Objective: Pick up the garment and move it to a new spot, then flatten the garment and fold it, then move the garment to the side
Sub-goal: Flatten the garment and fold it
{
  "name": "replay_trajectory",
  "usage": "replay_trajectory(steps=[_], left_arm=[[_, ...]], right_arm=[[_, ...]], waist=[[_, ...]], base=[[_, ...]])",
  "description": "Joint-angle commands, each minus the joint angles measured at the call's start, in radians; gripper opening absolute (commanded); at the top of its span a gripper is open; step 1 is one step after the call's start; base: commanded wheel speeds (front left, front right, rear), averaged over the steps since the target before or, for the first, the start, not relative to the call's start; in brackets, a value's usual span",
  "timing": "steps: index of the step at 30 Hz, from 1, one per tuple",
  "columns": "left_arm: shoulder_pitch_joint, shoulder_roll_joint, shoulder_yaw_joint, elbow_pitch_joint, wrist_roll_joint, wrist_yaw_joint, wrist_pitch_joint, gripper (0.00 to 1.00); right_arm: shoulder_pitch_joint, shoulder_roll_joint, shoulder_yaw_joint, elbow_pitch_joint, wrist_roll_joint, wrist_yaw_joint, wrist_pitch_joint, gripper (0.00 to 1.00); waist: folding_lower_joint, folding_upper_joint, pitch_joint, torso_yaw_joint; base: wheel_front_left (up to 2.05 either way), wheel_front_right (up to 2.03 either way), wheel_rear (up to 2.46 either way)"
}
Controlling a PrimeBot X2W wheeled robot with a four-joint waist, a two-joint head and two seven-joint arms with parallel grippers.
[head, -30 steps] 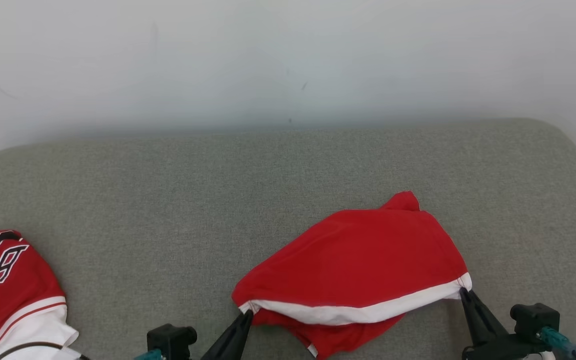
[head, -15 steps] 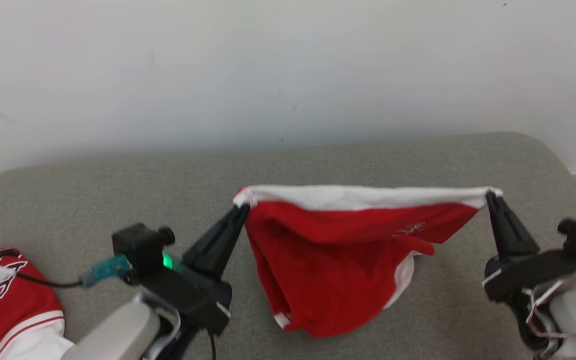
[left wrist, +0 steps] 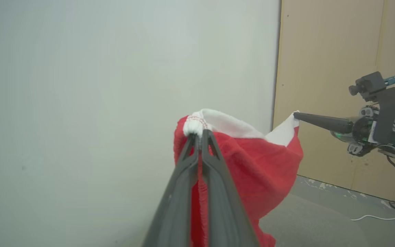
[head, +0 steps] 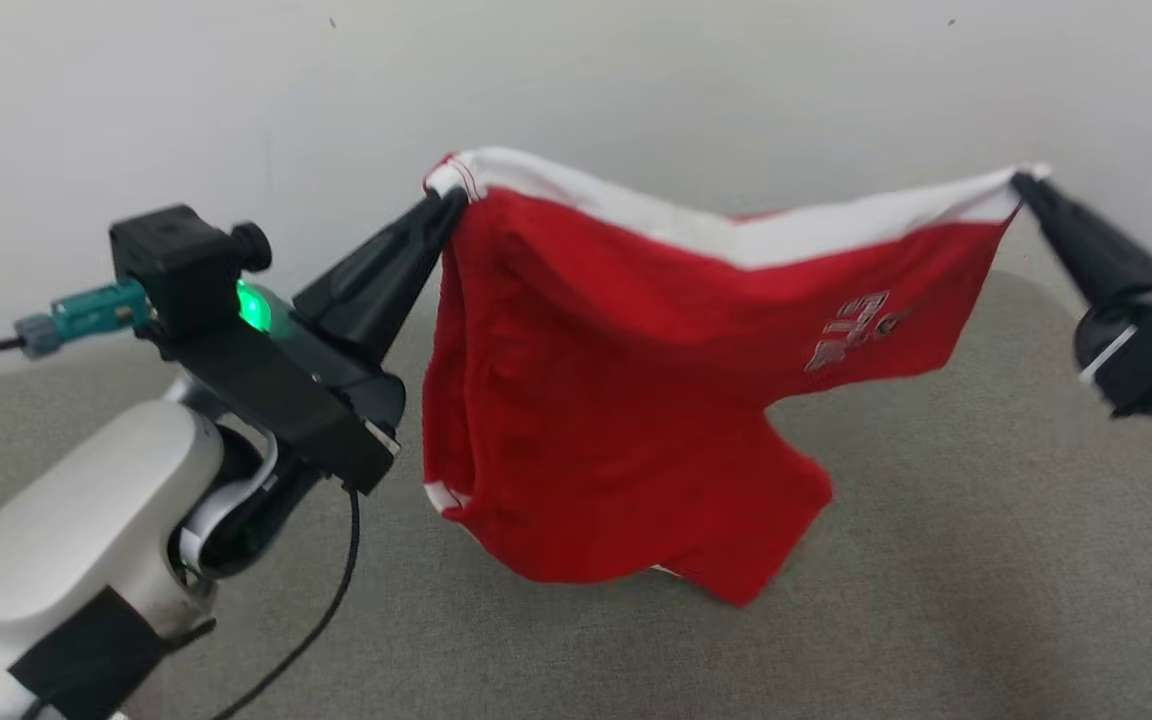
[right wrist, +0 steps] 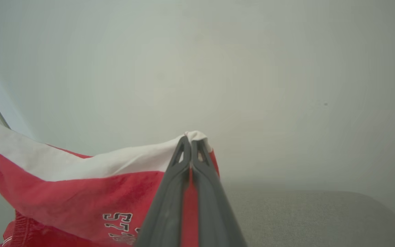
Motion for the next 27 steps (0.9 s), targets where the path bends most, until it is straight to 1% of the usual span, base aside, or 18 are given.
replay_trajectory(steps=[1,6,9,12,16,19,20,21,24,27], left_arm=[[-0.035,0.011,-0.01,-0.008,-0.02,0.001,0.001,0.0],[-0.121,0.041,-0.02,-0.019,-0.074,0.001,-0.018,0.0],[-0.155,0.051,-0.033,-0.022,-0.099,0.001,-0.018,0.0],[-0.17,0.058,-0.065,-0.013,-0.133,0.001,0.005,0.0],[-0.195,0.06,-0.094,0.033,-0.179,0.001,0.033,0.0],[-0.225,0.037,-0.122,0.075,-0.223,0.001,0.073,0.0],[-0.225,0.037,-0.122,0.075,-0.223,0.001,0.073,0.0],[-0.242,0.029,-0.134,0.092,-0.232,0.001,0.092,0.0],[-0.306,0.002,-0.161,0.155,-0.252,0.001,0.136,0.0],[-0.403,-0.024,-0.182,0.218,-0.243,0.001,0.175,0.0]], right_arm=[[-0.028,-0.023,-0.008,-0.012,0.028,-0.002,0.018,0.0],[-0.102,-0.079,-0.026,-0.04,0.054,-0.002,0.029,0.0],[-0.13,-0.09,-0.029,-0.041,0.063,-0.002,0.027,0.0],[-0.146,-0.088,-0.004,-0.029,0.063,-0.002,0.047,0.0],[-0.174,-0.06,0.022,0.013,0.081,-0.002,0.057,0.0],[-0.213,-0.021,0.052,0.068,0.095,-0.002,0.075,0.0],[-0.213,-0.021,0.052,0.068,0.095,-0.002,0.075,0.0],[-0.231,-0.006,0.062,0.09,0.1,-0.002,0.083,0.0],[-0.302,0.035,0.09,0.16,0.115,-0.002,0.105,0.0],[-0.403,0.074,0.116,0.223,0.099,-0.002,0.124,0.0]], waist=[[-0.0001,-0.0001,-0.001,-0.004],[-0.0001,-0.0001,0.003,-0.015],[-0.0001,-0.0001,0.008,-0.022],[-0.0001,-0.0001,0.017,-0.03],[-0.0001,-0.0001,0.036,-0.047],[-0.0001,-0.0001,0.06,-0.061],[-0.0001,-0.0001,0.06,-0.061],[-0.0001,-0.0001,0.071,-0.063],[-0.0001,-0.0001,0.114,-0.069],[-0.0001,-0.0001,0.204,-0.076]], base=[[0.0,0.0,0.0],[0.0,0.0,0.0],[0.0,0.0,0.0],[0.0,0.0,0.0],[0.0,0.0,0.0],[0.0,0.0,0.0],[0.0,0.0,0.0],[0.0,0.0,0.0],[0.0,0.0,0.0],[0.0,0.0,0.0]])
